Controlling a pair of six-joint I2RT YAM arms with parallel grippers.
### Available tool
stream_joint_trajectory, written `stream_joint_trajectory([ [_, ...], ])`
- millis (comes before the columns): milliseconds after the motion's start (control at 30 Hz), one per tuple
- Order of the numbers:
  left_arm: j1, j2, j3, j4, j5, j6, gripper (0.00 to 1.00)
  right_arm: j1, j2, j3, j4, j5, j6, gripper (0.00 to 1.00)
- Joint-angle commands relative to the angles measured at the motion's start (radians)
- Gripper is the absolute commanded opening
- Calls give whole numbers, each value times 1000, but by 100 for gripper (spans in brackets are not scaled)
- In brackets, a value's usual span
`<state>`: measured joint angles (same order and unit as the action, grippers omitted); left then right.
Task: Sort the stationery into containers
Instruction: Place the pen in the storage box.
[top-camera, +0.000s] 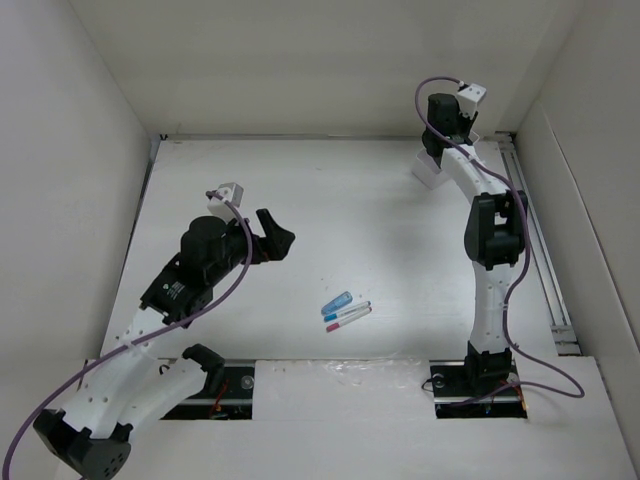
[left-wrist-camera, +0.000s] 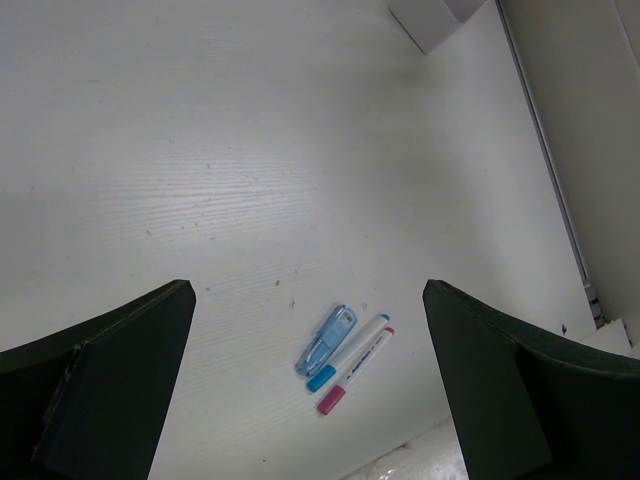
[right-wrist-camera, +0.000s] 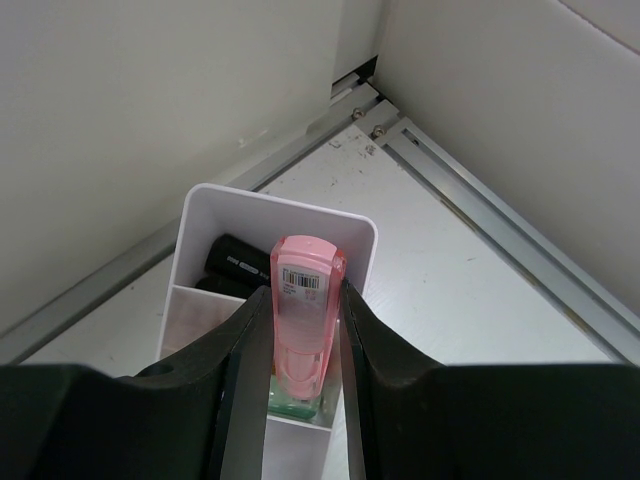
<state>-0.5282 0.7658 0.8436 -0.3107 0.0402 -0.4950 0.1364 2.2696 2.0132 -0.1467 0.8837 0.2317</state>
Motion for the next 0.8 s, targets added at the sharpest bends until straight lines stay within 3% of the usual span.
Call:
stream_joint_trajectory([
  [0, 2, -19, 17, 7, -8, -1, 100, -4, 16, 5, 59, 21, -8, 26],
  [567, 2, -28, 17, -2, -8, -1, 100, -4, -4, -22, 59, 21, -8, 41],
  [667, 2, -37, 17, -2, -8, -1, 100, 6, -27, -22, 59, 21, -8, 52],
  [767, 2, -37, 26, -11, -17, -10, 100, 17, -62, -47, 59, 9, 1, 56],
])
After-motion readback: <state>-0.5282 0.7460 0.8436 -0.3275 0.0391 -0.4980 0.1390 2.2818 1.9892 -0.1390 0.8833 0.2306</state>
